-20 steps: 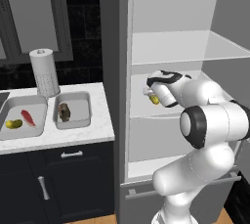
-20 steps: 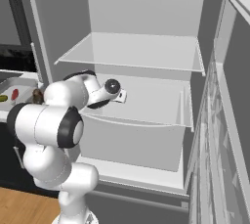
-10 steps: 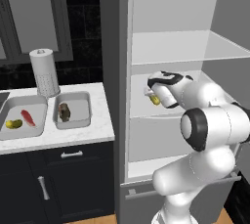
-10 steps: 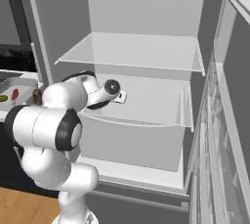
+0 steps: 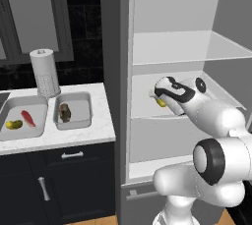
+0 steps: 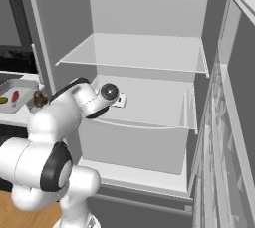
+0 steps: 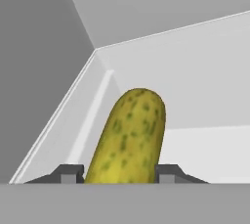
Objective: Place one cucumber and one steak in each tupperware on the nearby counter, to pack two identical lunches.
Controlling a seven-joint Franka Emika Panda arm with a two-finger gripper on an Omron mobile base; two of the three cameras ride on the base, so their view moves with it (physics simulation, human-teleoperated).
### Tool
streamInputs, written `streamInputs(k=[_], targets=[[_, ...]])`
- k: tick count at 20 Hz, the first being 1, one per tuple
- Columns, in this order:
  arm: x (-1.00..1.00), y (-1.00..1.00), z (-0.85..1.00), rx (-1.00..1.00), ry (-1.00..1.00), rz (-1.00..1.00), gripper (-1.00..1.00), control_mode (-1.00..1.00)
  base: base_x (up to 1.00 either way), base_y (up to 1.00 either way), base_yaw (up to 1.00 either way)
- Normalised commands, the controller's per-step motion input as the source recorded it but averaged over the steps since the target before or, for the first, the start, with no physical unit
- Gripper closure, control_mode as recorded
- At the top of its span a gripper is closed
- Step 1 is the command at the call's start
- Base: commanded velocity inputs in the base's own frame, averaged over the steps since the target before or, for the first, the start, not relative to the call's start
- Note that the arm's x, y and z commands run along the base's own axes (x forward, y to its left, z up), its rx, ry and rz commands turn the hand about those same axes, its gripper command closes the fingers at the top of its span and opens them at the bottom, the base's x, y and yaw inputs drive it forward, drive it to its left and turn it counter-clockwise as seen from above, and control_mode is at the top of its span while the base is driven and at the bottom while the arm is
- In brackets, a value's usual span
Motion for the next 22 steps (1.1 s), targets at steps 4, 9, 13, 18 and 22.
streamInputs(k=[4, 9, 13, 18, 22], targets=[[-0.55, -0.14, 0.8, 0.0, 0.0, 0.01, 1.0, -1.0, 0.0, 0.0, 0.0], [-0.77, -0.38, 0.49, 0.0, 0.0, 0.0, 1.0, -1.0, 0.0, 0.0, 0.0], [-0.89, -0.37, 0.33, 0.0, 0.04, 0.01, 1.0, -1.0, 0.0, 0.0, 0.0], [-0.95, -0.18, 0.31, -0.01, 0.1, 0.0, 1.0, -1.0, 0.0, 0.0, 0.0], [-0.89, 0.0, 0.39, -0.06, 0.18, 0.0, 1.0, -1.0, 0.0, 0.0, 0.0]])
